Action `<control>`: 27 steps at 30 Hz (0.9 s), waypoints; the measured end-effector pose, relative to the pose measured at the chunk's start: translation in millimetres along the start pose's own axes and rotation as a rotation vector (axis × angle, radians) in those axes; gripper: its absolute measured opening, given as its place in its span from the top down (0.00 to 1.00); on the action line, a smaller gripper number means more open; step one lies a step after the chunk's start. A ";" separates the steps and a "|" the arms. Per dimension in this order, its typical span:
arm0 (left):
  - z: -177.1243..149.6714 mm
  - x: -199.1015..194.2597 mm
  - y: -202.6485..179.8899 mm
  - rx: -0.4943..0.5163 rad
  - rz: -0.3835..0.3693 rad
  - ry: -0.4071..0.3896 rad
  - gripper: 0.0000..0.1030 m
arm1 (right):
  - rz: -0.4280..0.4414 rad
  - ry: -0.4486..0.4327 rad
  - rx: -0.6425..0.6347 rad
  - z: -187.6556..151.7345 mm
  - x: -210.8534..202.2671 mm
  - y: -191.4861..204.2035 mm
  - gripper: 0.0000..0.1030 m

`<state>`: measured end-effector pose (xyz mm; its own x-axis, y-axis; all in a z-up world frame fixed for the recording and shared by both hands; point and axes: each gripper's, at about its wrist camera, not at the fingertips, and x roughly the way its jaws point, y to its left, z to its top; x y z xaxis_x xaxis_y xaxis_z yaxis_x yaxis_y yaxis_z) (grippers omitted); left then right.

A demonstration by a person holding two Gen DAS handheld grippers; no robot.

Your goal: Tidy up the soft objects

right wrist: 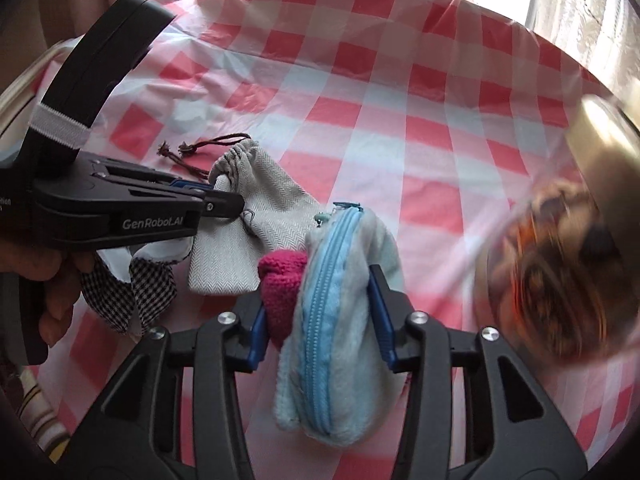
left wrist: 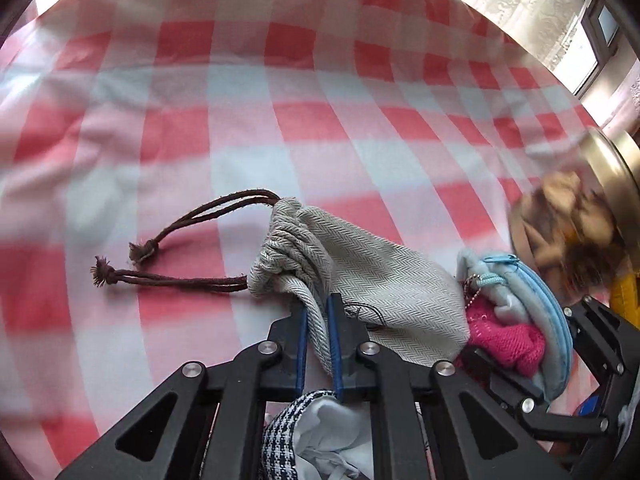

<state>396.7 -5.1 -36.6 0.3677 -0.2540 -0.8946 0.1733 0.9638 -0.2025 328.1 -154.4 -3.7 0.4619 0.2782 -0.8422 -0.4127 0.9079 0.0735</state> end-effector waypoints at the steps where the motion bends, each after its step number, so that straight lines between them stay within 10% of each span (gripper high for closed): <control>1: -12.0 -5.1 -1.6 -0.011 -0.008 0.002 0.91 | 0.014 0.004 0.005 -9.1 -7.0 1.5 0.54; 8: -94.1 -46.2 -16.0 -0.086 -0.044 -0.025 0.86 | 0.106 0.020 0.054 -65.6 -56.4 2.1 0.55; 11: -118.8 -72.8 -16.4 -0.155 -0.036 -0.090 0.46 | 0.160 0.004 0.116 -81.8 -74.3 -8.2 0.50; 13: -132.6 -96.7 -13.6 -0.216 -0.039 -0.179 0.29 | 0.166 -0.008 0.140 -88.5 -83.2 -14.6 0.25; 27: -220.4 -126.0 -10.8 -0.474 -0.017 -0.268 0.27 | 0.154 -0.014 0.065 -125.3 -124.5 -27.6 0.17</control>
<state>147.2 34.3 -9.5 0.5992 -0.2218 -0.7692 -0.2271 0.8743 -0.4291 183.6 -253.4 32.2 0.4076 0.4198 -0.8110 -0.4282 0.8722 0.2363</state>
